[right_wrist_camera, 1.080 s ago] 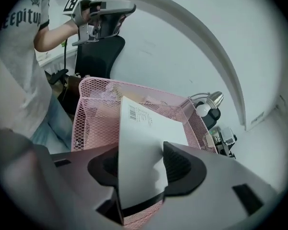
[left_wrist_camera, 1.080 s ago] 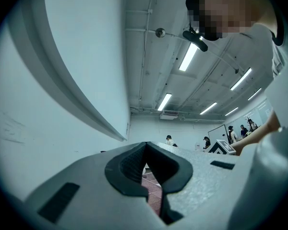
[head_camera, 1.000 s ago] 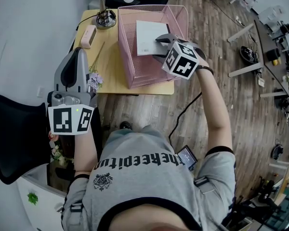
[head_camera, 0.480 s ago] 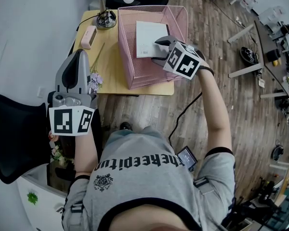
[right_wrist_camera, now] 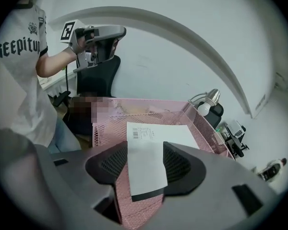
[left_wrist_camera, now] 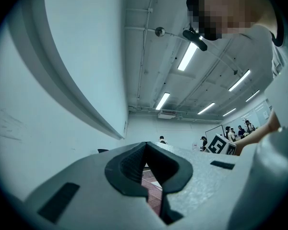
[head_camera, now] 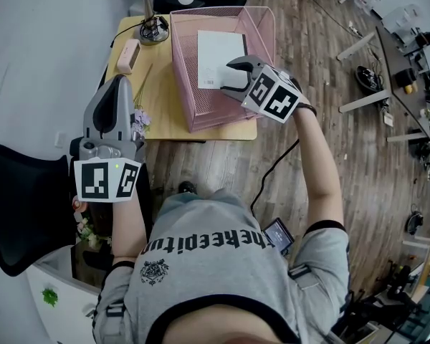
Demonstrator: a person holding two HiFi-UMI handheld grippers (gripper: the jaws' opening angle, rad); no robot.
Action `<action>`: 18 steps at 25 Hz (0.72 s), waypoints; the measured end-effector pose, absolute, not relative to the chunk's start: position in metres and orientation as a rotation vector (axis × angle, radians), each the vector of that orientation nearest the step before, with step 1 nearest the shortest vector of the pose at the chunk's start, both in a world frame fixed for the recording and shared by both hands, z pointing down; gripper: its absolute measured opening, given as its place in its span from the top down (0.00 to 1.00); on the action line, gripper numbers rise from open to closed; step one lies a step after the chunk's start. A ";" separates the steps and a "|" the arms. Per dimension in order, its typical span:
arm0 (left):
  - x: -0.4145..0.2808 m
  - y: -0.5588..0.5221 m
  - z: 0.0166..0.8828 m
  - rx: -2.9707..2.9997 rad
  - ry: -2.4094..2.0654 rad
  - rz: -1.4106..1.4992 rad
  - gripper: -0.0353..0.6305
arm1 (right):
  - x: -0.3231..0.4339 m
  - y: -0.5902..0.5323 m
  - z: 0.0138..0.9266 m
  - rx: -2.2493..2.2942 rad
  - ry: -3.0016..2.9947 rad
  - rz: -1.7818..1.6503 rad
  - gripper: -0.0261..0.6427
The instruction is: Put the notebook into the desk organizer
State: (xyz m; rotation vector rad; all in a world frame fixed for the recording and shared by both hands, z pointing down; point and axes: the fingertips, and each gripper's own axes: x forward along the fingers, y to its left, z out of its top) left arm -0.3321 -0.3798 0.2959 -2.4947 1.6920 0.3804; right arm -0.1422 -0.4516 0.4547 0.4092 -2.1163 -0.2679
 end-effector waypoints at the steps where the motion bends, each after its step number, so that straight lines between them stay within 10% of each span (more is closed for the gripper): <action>1: -0.331 -0.379 0.296 -2.495 1.691 0.380 0.95 | -0.143 -0.452 0.452 0.429 -2.129 -0.268 0.61; 6: -0.327 -0.376 0.293 -2.490 1.690 0.380 0.95 | -0.143 -0.449 0.439 0.528 -2.225 -0.209 0.65; 10: -0.323 -0.374 0.292 -2.488 1.693 0.384 0.95 | -0.138 -0.453 0.422 0.696 -2.298 -0.212 0.93; 18: -0.299 -0.371 0.288 -2.500 1.665 0.391 0.95 | -0.114 -0.451 0.401 1.010 -2.446 -0.099 0.96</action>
